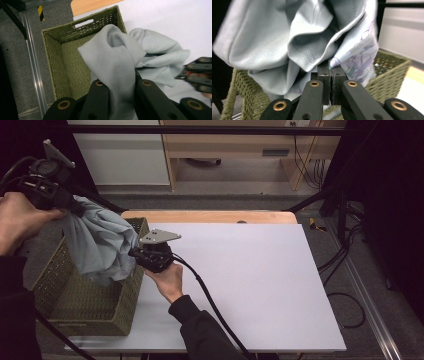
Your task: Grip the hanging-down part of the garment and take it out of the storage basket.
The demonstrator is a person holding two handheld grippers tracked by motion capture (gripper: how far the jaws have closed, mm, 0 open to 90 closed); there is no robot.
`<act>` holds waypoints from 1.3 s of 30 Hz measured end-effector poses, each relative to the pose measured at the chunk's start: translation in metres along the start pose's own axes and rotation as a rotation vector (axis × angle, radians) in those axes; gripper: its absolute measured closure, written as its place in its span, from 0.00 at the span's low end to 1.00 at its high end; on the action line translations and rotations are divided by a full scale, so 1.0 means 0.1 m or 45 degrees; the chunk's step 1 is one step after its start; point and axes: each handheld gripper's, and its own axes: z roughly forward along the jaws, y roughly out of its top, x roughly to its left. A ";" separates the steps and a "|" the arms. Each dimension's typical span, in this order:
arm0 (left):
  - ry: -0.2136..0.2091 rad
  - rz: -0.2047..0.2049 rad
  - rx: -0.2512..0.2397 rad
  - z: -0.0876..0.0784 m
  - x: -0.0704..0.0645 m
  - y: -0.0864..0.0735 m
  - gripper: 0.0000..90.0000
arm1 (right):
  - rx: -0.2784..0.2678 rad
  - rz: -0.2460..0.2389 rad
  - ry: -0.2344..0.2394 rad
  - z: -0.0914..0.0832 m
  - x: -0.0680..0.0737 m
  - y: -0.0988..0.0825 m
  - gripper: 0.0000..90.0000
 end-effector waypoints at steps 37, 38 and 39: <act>-0.013 0.033 -0.002 0.01 -0.16 0.06 0.93 | -0.219 -0.173 -0.185 -1.05 -0.05 0.58 0.99; -0.017 0.032 -0.004 0.01 -0.17 0.06 0.93 | -0.211 -0.175 -0.186 -1.05 -0.07 0.56 0.99; -0.019 0.035 -0.004 0.02 -0.17 0.07 0.93 | -0.209 -0.167 -0.190 -1.06 -0.08 0.53 0.99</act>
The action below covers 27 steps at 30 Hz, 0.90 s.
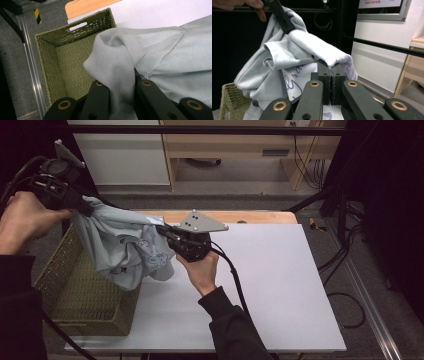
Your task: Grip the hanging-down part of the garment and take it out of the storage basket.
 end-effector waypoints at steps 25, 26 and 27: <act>-0.020 0.034 0.025 0.13 -0.14 0.05 0.93 | 0.200 0.084 -0.045 -0.05 -0.10 -0.89 0.45; -0.020 0.035 0.028 0.14 -0.14 0.05 0.93 | 0.177 0.079 -0.074 -0.13 -0.14 -0.91 0.35; -0.019 0.034 0.026 0.14 -0.14 0.05 0.93 | 0.169 0.090 -0.090 -0.17 -0.15 -0.91 0.30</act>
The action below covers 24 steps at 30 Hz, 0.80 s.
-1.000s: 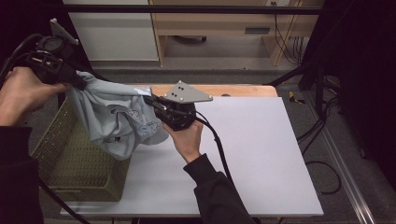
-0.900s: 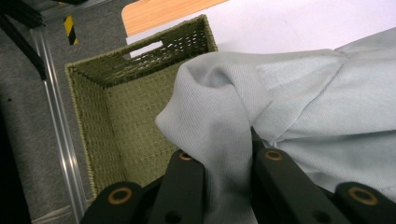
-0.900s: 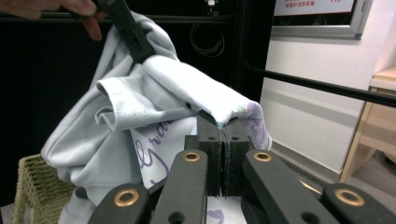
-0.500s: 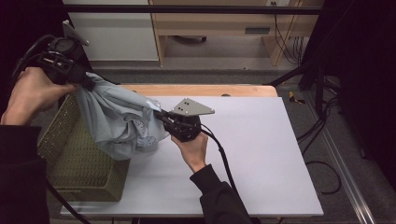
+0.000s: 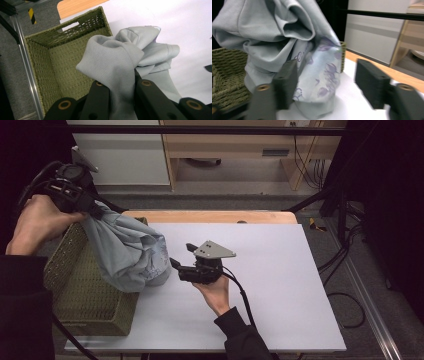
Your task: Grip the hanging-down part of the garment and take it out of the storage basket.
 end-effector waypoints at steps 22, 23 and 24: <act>-0.029 0.003 0.008 0.04 0.00 -0.03 0.93 | -0.084 0.050 -0.179 -0.88 -0.36 -0.33 0.02; -0.030 0.004 0.007 0.05 0.00 -0.03 0.93 | -0.085 0.049 -0.186 -0.91 -0.37 -0.35 0.02; -0.029 0.004 0.004 0.05 0.00 -0.03 0.93 | -0.084 0.052 -0.198 -0.96 -0.39 -0.37 0.01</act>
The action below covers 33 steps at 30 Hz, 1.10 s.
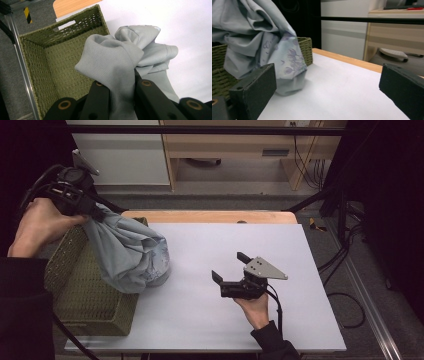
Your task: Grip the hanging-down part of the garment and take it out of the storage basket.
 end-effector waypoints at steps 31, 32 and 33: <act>-0.021 0.004 -0.014 0.00 0.01 -0.02 0.93 | 0.002 0.062 -0.123 -0.78 -0.28 -0.61 0.00; -0.022 0.004 -0.018 0.00 0.00 -0.01 0.93 | 0.001 0.057 -0.131 -0.79 -0.28 -0.62 0.00; -0.023 0.008 -0.018 0.00 -0.01 -0.01 0.93 | -0.001 0.061 -0.129 -0.80 -0.29 -0.62 0.00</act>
